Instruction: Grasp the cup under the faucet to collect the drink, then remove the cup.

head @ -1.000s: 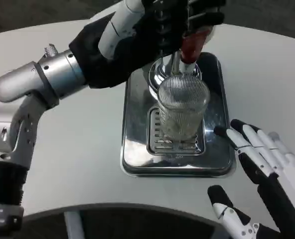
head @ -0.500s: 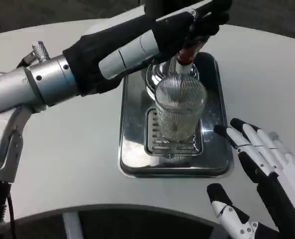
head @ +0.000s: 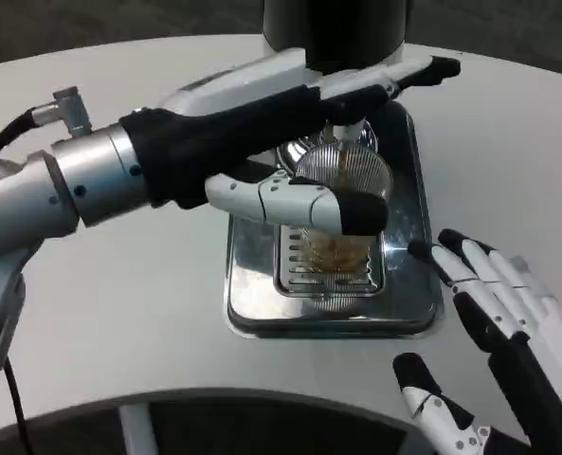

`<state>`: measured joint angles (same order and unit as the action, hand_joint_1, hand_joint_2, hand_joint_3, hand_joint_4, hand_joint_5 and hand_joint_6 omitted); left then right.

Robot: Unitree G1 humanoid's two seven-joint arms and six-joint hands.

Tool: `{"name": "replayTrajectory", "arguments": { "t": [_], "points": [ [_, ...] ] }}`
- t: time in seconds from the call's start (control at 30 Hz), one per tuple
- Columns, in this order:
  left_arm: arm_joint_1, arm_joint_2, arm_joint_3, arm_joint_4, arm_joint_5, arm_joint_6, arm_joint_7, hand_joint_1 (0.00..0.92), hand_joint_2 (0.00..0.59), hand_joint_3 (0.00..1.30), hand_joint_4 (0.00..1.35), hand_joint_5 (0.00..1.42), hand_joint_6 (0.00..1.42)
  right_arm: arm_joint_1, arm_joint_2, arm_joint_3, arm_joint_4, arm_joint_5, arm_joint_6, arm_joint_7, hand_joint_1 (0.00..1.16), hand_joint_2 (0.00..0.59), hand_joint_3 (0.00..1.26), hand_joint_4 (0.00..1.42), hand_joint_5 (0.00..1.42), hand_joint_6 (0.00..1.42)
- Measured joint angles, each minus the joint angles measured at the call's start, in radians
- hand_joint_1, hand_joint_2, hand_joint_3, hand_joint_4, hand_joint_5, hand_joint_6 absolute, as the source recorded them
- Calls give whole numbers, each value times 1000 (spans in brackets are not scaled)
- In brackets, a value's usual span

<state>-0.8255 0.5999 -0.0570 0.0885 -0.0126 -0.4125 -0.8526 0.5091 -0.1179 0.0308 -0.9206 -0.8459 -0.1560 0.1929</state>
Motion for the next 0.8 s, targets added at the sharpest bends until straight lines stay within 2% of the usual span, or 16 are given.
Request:
{"name": "replayTrajectory", "arguments": {
  "t": [0.2, 0.33, 0.5, 0.57, 0.8],
  "points": [
    [9, 19, -7, 1, 28, -51, 28, 0, 87, 0, 0, 0, 0, 2, 0, 0, 4, 6, 3, 0, 273, 442, 74, 12, 28, 34],
    [11, 27, -13, 2, 34, -64, 42, 0, 88, 0, 0, 0, 0, -3, 3, 0, 9, 8, 26, 1, 382, 385, 35, 0, 4, 34],
    [29, 28, -18, 1, 44, -87, 66, 0, 89, 0, 0, 0, 0, -28, 35, 13, 10, -6, 98, 19, 458, 335, 1, 0, 0, 34],
    [32, 29, -19, 1, 45, -88, 72, 0, 92, 0, 0, 0, 0, -48, 44, 23, 13, -18, 123, 25, 465, 332, 0, 0, 0, 34],
    [32, 31, -23, 1, 47, -89, 83, 0, 97, 0, 0, 0, 0, -194, 106, 55, 103, -31, 245, 34, 511, 293, 0, 0, 0, 5]
  ]
}}
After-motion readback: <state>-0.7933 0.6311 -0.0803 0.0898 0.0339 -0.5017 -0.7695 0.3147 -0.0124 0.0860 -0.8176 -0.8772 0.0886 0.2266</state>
